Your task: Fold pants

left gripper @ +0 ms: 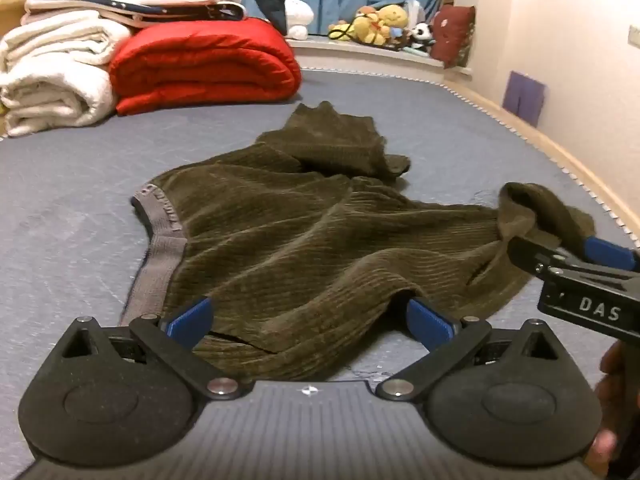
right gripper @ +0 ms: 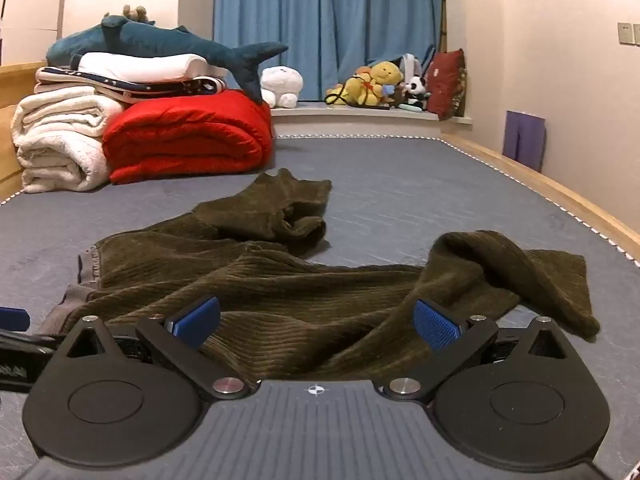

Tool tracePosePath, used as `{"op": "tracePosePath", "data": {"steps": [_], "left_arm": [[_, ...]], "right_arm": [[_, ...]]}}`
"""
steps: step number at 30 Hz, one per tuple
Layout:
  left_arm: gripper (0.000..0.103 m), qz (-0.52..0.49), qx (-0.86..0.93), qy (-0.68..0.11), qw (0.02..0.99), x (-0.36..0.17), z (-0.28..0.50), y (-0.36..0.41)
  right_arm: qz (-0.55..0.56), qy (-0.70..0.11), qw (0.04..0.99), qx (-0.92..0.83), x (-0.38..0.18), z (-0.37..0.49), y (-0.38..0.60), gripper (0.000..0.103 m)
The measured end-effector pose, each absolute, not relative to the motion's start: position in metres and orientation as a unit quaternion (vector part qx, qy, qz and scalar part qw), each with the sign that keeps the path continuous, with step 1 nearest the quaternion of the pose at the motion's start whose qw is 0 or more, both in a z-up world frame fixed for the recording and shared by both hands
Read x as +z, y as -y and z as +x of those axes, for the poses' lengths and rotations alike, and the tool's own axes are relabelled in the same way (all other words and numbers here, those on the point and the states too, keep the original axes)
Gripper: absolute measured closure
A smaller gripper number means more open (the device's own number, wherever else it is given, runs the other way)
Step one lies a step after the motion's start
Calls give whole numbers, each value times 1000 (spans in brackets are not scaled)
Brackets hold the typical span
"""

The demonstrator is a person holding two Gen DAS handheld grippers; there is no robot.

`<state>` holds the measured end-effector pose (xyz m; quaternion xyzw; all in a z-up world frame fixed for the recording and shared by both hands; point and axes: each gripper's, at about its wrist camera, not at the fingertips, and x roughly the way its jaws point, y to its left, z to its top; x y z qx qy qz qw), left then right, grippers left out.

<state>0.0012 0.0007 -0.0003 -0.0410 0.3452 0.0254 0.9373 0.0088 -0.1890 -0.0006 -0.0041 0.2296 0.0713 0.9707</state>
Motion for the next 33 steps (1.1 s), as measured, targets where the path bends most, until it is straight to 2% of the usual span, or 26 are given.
{"op": "tracePosePath", "data": {"steps": [5, 7, 9, 16, 33], "left_arm": [[0, -82, -2, -358, 930, 2, 5, -18], [0, -70, 3, -346, 935, 4, -4, -15], [0, -46, 17, -340, 939, 4, -8, -8], [0, -45, 34, -304, 951, -3, -9, -4], [0, -50, 27, -314, 948, -1, -10, -13]], "right_arm": [[-11, -240, 969, 65, 0, 8, 185, 1], [-9, -256, 964, 70, -3, 24, 182, 1], [-11, -239, 968, 77, -4, 17, 178, 1], [-13, -246, 966, 80, -3, 13, 177, 1], [-19, -237, 968, 79, -1, 8, 177, 1]]}}
